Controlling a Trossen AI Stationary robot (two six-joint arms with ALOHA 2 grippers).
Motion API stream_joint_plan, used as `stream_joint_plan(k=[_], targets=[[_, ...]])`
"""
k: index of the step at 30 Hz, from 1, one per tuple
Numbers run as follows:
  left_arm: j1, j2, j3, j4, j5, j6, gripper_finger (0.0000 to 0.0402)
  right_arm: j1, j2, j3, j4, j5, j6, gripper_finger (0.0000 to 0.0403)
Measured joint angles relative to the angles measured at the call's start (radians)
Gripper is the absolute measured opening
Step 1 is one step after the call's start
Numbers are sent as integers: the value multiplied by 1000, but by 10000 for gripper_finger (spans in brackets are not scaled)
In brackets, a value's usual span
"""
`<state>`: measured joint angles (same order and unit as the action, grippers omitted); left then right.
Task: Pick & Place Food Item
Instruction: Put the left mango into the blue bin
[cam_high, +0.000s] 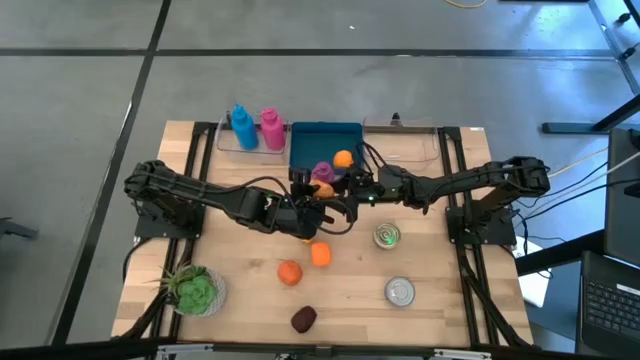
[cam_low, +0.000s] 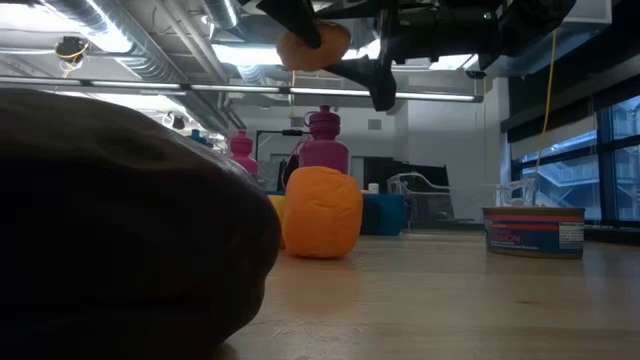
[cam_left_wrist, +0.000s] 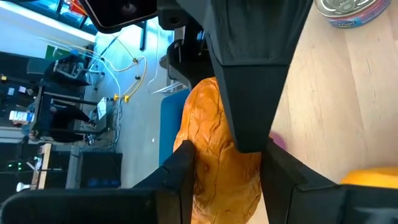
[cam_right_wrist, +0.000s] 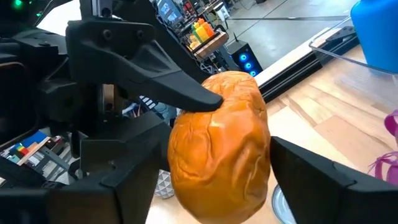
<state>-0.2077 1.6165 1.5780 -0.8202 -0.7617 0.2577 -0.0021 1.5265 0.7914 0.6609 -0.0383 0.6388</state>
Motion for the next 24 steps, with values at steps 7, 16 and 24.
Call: stream_joint_plan(k=[7,16,24], targets=[[0,0,0,1,0,1,111,0,0,0,-1,-3,-13,230],[0,0,0,1,2,0,144,0,0,0,-3,-14,-26,179],[-2,-1,0,-1,28,15,191,0,1,0,-11,-30,-46,179]])
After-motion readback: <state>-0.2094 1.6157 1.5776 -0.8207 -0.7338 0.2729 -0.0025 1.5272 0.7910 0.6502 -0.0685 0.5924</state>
